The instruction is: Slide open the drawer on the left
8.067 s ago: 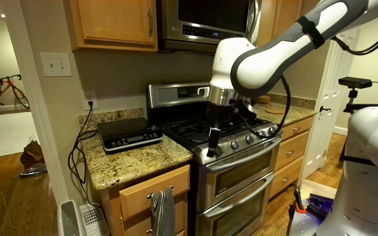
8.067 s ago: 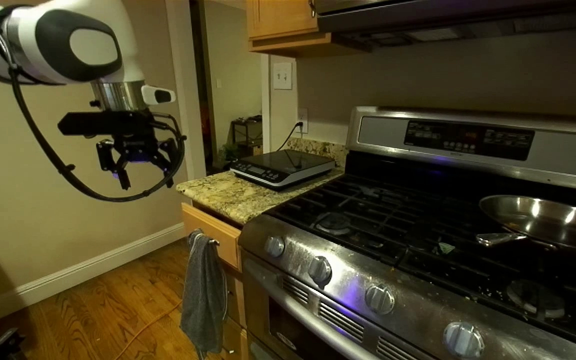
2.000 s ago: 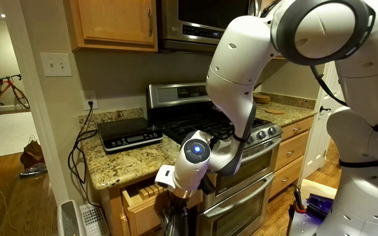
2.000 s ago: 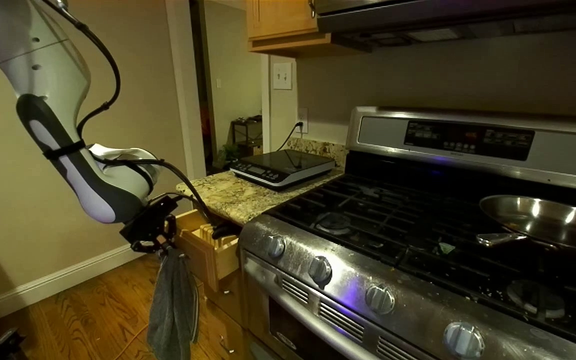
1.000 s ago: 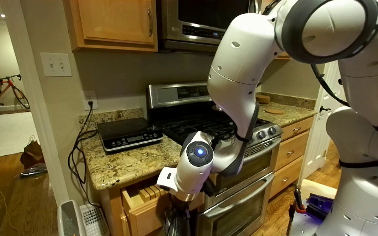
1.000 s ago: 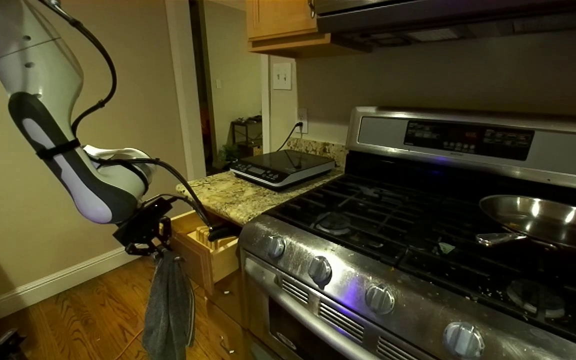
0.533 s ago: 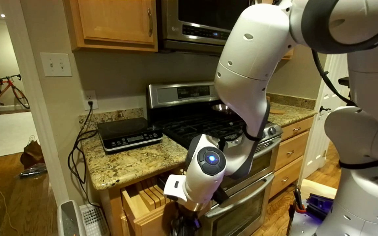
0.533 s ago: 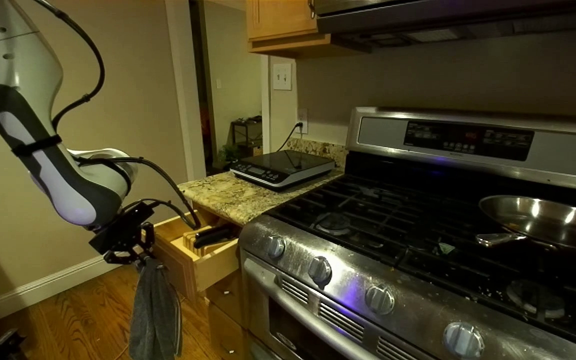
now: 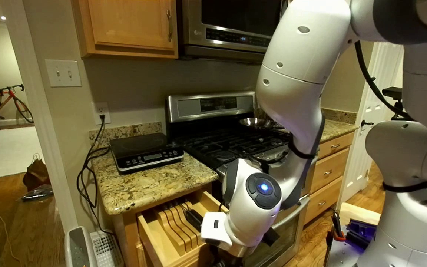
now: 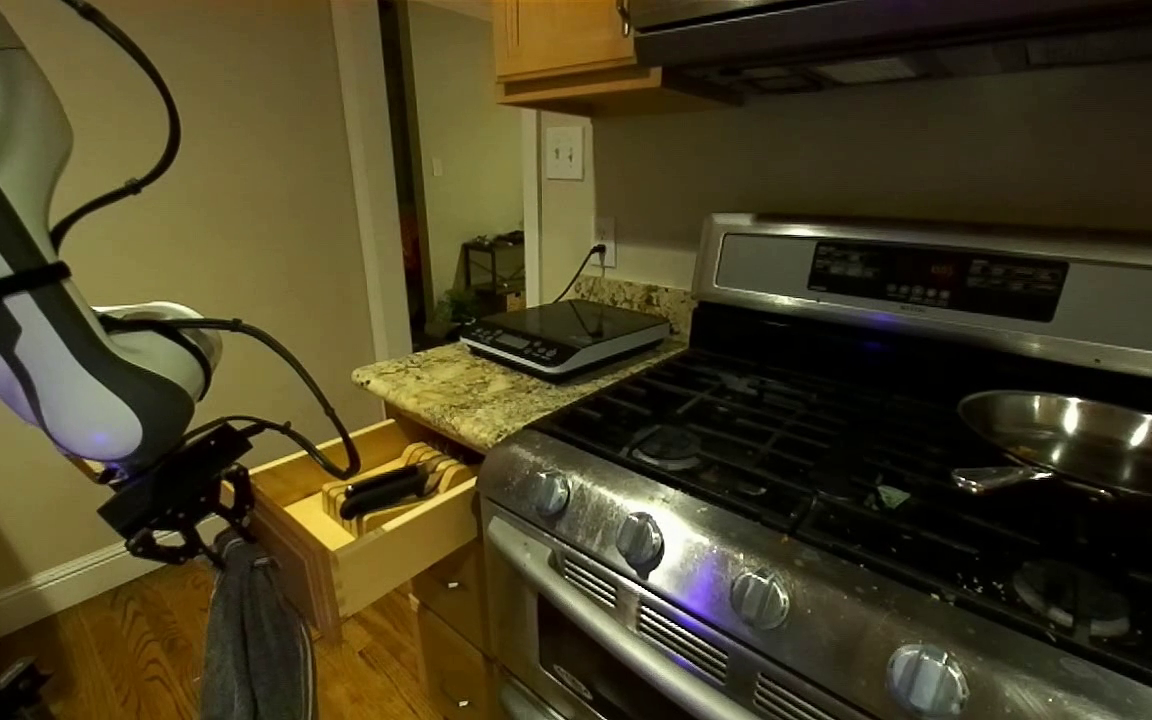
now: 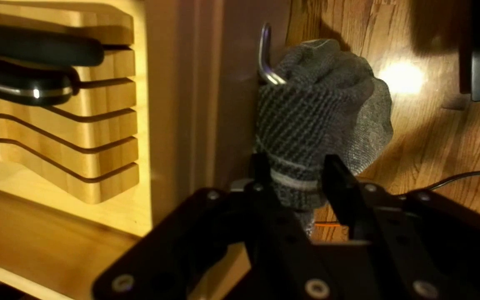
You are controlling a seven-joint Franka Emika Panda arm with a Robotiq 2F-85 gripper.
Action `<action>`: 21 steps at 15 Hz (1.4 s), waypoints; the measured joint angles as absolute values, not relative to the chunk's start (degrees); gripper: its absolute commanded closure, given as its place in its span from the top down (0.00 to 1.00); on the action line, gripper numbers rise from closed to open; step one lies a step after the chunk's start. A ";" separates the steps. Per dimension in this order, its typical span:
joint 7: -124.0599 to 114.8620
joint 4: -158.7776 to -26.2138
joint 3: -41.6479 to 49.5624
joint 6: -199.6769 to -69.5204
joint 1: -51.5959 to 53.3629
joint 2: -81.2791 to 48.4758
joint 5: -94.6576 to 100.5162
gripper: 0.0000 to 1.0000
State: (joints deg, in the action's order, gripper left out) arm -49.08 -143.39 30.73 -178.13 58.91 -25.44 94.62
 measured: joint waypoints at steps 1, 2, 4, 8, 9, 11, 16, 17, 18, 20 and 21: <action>-49.47 -143.86 30.48 -178.13 59.15 -25.11 95.14 0.75; -49.63 -144.10 30.20 -178.14 59.34 -24.73 95.61 0.83; -49.64 -144.20 29.52 -178.19 59.86 -23.68 96.35 0.96; -49.50 -144.64 28.81 -178.19 61.60 -20.30 96.96 1.00; -49.35 -145.14 28.80 -178.19 61.94 -19.31 96.96 1.00; -48.47 -146.60 28.80 -178.19 62.33 -17.16 96.88 1.00; -43.62 -150.86 30.40 -179.04 62.12 -12.63 96.31 1.00; -42.34 -151.59 31.09 -179.25 62.04 -11.86 96.18 1.00; -40.72 -152.30 31.90 -179.36 61.94 -11.02 95.87 1.00; -36.77 -153.67 33.60 -179.37 61.70 -9.49 94.27 1.00; -34.52 -154.29 34.32 -179.37 61.47 -8.82 93.11 1.00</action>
State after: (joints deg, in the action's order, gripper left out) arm -34.52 -154.29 34.32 -179.37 61.47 -8.82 93.11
